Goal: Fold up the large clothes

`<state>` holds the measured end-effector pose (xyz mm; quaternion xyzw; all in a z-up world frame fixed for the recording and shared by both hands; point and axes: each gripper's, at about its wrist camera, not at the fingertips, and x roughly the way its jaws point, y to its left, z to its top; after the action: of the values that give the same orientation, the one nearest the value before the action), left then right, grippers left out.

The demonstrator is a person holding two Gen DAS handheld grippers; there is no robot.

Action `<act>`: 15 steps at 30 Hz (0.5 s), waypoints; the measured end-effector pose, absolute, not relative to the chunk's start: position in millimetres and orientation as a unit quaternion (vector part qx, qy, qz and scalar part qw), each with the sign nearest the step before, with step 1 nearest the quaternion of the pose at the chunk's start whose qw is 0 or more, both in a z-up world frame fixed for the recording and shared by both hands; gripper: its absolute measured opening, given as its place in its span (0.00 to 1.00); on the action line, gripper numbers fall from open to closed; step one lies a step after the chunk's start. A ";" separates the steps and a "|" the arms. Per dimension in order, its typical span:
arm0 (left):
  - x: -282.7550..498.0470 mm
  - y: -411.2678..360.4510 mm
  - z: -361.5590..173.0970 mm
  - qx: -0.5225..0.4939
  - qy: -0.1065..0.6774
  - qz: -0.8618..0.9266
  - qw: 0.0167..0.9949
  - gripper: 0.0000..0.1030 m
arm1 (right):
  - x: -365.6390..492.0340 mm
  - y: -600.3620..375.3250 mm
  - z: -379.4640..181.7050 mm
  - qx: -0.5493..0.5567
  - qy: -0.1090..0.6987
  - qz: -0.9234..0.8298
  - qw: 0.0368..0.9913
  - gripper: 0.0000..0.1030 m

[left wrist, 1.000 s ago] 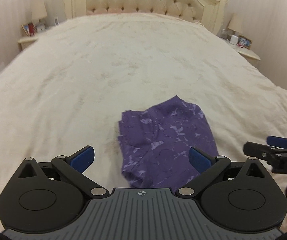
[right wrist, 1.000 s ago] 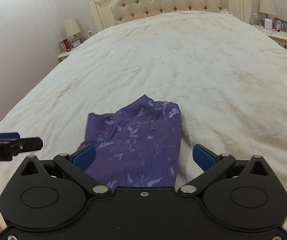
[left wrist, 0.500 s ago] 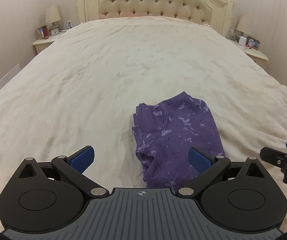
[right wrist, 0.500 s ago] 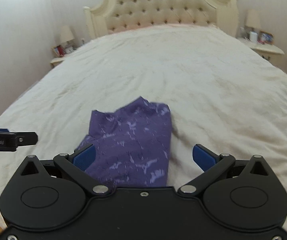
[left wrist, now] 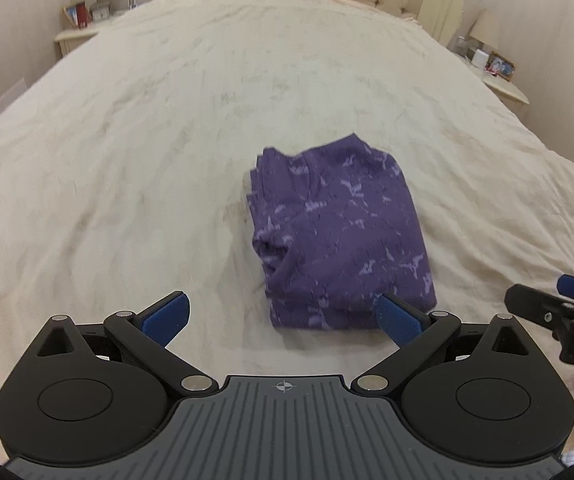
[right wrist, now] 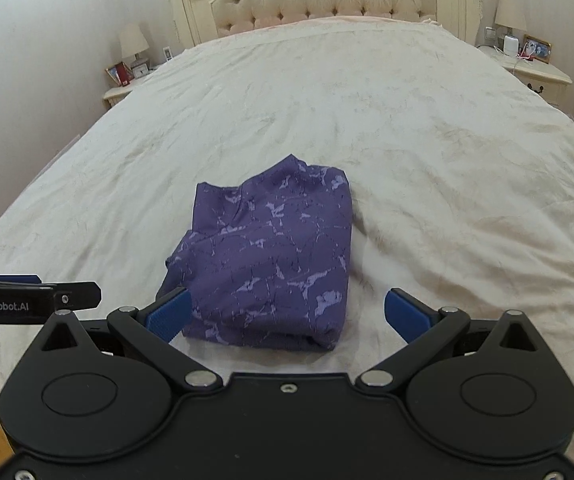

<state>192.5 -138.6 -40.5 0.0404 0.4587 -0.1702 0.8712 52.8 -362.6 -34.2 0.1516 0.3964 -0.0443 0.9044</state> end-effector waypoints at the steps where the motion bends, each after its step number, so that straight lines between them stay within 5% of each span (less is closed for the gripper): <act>1: 192.1 -137.6 -41.8 0.036 0.463 -0.169 0.869 0.98 | 51.8 -361.6 -34.9 0.151 0.400 -0.046 0.903 0.99; 15: 193.2 -130.0 -61.6 0.052 0.516 -0.138 0.844 0.98 | 49.6 -366.5 -41.8 0.160 0.428 -0.081 0.886 0.99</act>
<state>193.2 -130.0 -61.6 0.0515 0.5165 -0.1379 0.8436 49.6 -366.5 -41.8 0.1599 0.4279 -0.0811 0.8859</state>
